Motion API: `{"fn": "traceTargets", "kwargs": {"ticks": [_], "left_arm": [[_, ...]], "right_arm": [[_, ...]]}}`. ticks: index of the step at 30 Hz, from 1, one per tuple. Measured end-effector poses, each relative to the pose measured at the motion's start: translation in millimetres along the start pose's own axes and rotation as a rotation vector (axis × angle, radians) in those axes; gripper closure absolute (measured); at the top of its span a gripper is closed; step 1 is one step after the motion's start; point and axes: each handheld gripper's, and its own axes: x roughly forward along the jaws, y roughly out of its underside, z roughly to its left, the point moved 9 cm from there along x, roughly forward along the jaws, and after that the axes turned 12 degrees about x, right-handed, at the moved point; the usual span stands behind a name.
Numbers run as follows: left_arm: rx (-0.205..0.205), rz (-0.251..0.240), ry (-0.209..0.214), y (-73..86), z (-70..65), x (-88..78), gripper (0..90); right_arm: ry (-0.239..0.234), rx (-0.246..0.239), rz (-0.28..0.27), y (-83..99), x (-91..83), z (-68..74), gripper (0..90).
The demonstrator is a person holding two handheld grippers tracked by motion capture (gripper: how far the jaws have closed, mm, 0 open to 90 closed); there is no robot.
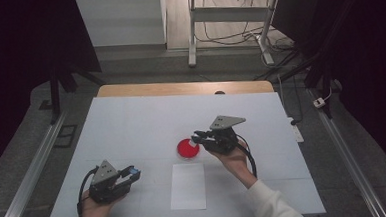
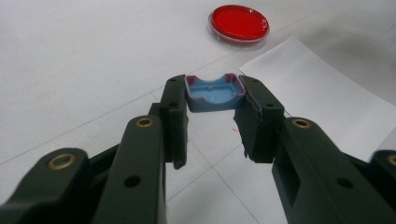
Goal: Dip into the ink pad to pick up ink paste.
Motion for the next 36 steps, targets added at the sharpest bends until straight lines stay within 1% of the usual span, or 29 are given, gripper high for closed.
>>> {"fn": "traceTargets", "kwargs": {"ticks": [5,8,16,21,23,31,36], "left_arm": [[0.001,0.000,0.001,0.3,0.5,-0.1,64.8],[0.000,0.000,0.002,0.2,1.2,0.2,64.8],[0.005,0.004,0.004,-0.4,0.9,2.1,64.8],[0.007,0.003,0.005,-0.9,1.0,2.5,64.8],[0.007,0.004,0.006,-0.7,0.9,2.7,64.8],[0.011,0.006,0.008,-0.5,0.3,3.2,64.8],[0.012,0.007,0.008,-0.1,0.3,3.7,64.7]], "right_arm": [[-0.004,-0.014,0.028,1.1,7.7,1.0,75.4],[-0.008,-0.010,0.046,2.7,12.8,0.5,75.4],[0.005,-0.021,0.094,6.7,26.7,-3.7,75.4],[0.018,-0.019,0.107,8.6,32.2,-8.7,75.5],[0.029,-0.017,0.117,10.4,34.6,-12.2,75.4],[0.048,-0.002,0.150,18.9,44.9,-25.1,75.4],[0.050,0.000,0.156,21.2,48.5,-26.7,75.4]]}}
